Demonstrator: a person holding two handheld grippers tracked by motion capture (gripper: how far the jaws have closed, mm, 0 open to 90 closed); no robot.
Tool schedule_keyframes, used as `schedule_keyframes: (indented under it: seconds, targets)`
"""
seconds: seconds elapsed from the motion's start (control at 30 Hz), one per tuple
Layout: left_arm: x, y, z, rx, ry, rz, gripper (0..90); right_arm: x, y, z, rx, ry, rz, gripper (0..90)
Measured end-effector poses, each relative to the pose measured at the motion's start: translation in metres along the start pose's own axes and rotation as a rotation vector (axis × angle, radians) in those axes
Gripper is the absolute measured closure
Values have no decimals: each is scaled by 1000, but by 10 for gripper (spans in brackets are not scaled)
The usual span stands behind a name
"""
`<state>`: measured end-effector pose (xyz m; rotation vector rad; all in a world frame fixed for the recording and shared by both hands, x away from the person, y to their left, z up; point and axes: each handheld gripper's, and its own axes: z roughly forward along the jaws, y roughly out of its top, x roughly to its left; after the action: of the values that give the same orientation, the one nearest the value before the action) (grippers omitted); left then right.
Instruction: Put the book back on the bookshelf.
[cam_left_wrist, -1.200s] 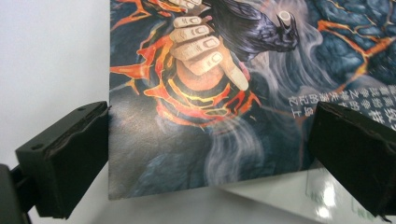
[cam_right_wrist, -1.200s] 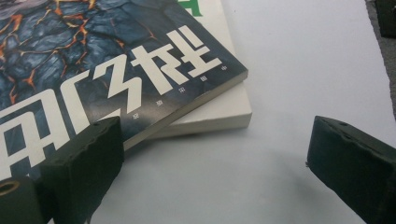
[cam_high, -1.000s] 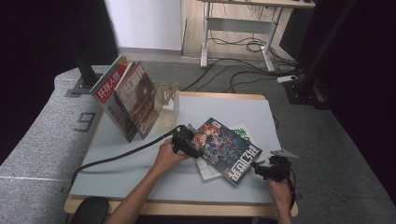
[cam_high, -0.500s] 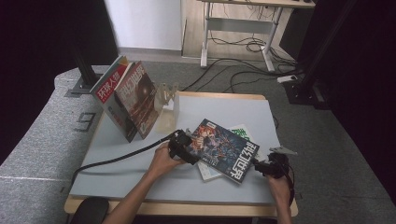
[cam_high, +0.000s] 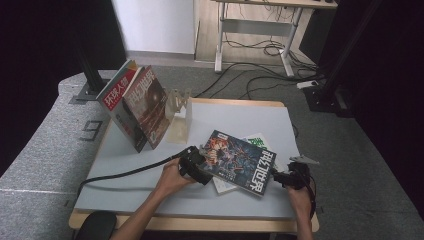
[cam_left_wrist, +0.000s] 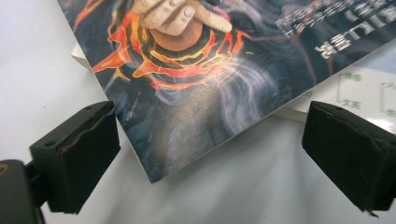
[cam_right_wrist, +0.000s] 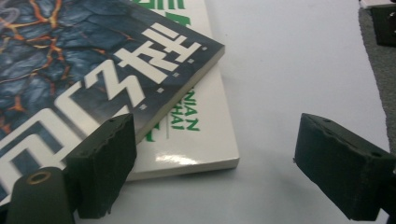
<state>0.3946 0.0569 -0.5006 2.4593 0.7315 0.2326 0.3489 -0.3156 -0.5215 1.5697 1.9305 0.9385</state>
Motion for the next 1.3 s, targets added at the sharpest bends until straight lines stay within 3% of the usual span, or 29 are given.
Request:
schedule_keyframes:
  seconds: [0.1,0.13,0.37,0.5,0.63,0.9,1.3]
  targets:
    - [8,0,-6,-53,-43,-27,125,3,1,-5,-13,9,-10,120]
    - [16,2,-10,-88,-51,-59,138,5,1,-7,-17,9,-11,120]
    - [28,7,-1,-86,-41,-83,142,16,1,-15,-23,45,-25,120]
    - [31,6,4,-83,-58,-91,149,27,2,-11,-8,95,-44,125]
    - [28,5,3,-95,-76,-88,219,34,2,-8,4,114,-54,127]
    - [19,2,0,-96,-60,-83,232,40,0,-3,15,149,-65,137]
    - [-15,-15,-13,-71,-83,-41,229,44,0,-3,21,180,-89,144]
